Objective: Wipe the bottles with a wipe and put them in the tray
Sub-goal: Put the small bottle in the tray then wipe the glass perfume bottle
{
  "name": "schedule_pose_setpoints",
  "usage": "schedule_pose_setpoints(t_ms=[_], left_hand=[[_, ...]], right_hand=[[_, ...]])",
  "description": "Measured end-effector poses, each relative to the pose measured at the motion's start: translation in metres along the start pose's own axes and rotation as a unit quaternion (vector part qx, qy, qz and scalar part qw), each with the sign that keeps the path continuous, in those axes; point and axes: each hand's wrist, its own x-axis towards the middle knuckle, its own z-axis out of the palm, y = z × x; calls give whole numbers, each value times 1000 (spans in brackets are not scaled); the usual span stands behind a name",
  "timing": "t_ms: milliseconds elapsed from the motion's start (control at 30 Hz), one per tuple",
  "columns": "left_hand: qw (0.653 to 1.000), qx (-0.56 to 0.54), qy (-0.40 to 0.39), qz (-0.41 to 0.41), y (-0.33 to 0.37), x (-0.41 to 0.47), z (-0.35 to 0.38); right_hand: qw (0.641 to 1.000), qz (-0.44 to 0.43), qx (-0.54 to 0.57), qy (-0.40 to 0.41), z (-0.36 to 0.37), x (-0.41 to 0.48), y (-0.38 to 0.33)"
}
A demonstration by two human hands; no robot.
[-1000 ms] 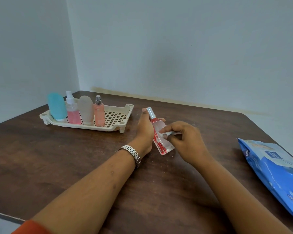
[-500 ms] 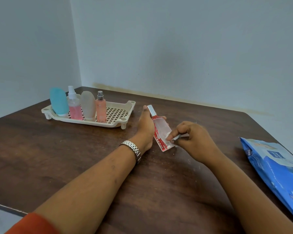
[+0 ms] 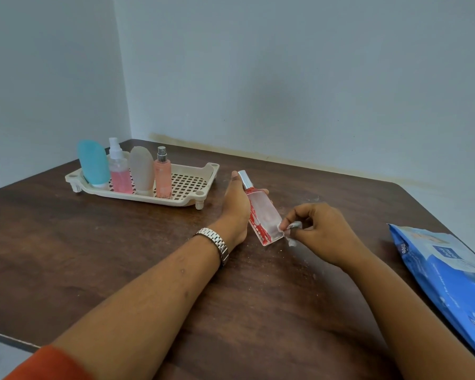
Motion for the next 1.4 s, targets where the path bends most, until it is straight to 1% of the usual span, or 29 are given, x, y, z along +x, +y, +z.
schedule_pose_setpoints(t_ms=[67, 133, 300, 367, 433, 567, 633, 700, 767, 800, 867, 900, 967, 1000, 1067, 1100, 1167, 1200, 1233, 1267, 1400], left_hand=[[1000, -4, -1, -7, 0, 0, -1], [1000, -4, -2, -9, 0, 1, 0], [1000, -10, 3, 11, 3, 0, 4], [1000, -8, -5, 9, 1, 1, 3], [1000, 0, -8, 9, 0, 3, 2], [1000, -17, -10, -10, 0, 6, 2], [999, -15, -29, -18, 0, 7, 1], [998, 24, -57, 11, -1, 6, 3], [993, 63, -75, 61, -3, -2, 9], [990, 72, -81, 87, -5, -5, 12], [987, 73, -92, 112, -9, -7, 16], [986, 70, -99, 114, -10, -8, 16], [987, 57, -107, 107, -11, -7, 14], [988, 52, -107, 103, -10, -8, 12], [989, 44, -101, 103, -9, -7, 11], [990, 41, -97, 97, -9, -6, 11], [992, 41, -91, 75, -8, -4, 10], [993, 44, -90, 63, -8, -4, 10], [994, 48, -87, 54, -8, -3, 10], [994, 48, -83, 49, -9, -3, 10], [997, 33, -65, 38, -9, -5, 10]], right_hand=[[1000, -17, -9, -23, 0, -1, -7], [999, -17, -12, -33, -1, 0, -7], [998, 61, -13, 19, 1, 4, 15], [997, 64, -22, 27, 4, 3, 14], [999, 28, -25, 37, 6, 1, 4], [995, -80, 2, 54, 13, -2, -19], [992, -102, -7, 73, 16, 1, -18], [990, -73, 12, 119, 15, 6, -11], [981, -36, 75, 174, 14, 9, -5], [974, -34, 107, 198, 14, 9, -5], [960, -65, 151, 227, 16, 7, -11], [957, -92, 150, 229, 18, 6, -15], [961, -132, 118, 213, 21, 4, -20], [964, -139, 113, 195, 19, 3, -20], [975, -135, 119, 131, 11, 1, -15], [982, -121, 118, 83, 5, 0, -11], [991, -67, 118, -18, -8, -1, -1], [990, -40, 123, -51, -14, -2, 5], [990, -20, 125, -62, -17, -1, 11], [991, -4, 125, -55, -19, -1, 15], [995, 48, 92, 16, -9, 2, 25]])
